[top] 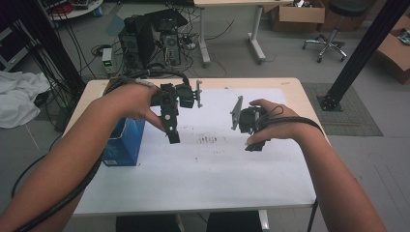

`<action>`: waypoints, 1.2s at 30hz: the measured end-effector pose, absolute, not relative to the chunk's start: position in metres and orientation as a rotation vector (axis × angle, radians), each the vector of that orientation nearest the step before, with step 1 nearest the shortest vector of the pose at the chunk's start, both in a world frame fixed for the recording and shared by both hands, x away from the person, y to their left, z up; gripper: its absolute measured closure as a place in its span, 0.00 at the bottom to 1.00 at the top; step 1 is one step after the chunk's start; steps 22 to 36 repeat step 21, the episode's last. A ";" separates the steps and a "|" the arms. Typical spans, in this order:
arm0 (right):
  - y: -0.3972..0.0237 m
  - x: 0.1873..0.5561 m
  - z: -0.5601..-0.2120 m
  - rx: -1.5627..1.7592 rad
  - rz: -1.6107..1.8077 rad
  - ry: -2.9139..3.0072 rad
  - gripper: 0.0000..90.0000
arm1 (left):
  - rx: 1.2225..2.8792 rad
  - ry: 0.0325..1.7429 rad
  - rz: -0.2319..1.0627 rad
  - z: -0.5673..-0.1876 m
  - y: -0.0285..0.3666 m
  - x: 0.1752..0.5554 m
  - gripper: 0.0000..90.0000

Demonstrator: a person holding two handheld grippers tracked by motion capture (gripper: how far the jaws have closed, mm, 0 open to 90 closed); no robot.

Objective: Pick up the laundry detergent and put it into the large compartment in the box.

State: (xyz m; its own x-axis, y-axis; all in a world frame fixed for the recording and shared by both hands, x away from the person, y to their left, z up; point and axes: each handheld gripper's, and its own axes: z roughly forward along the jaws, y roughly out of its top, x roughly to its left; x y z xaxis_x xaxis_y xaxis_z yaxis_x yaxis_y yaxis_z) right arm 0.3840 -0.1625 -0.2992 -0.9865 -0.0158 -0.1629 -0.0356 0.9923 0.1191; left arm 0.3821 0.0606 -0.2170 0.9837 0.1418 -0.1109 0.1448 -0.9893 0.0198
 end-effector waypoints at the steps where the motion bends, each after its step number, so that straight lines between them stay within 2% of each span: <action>1: -0.163 0.384 -0.299 -0.039 0.184 2.973 0.18 | 3.105 0.227 -0.166 -0.218 0.061 0.382 0.00; 36: -0.158 0.387 -0.303 -0.036 0.177 2.975 0.18 | 3.114 0.221 -0.163 -0.222 0.062 0.384 0.00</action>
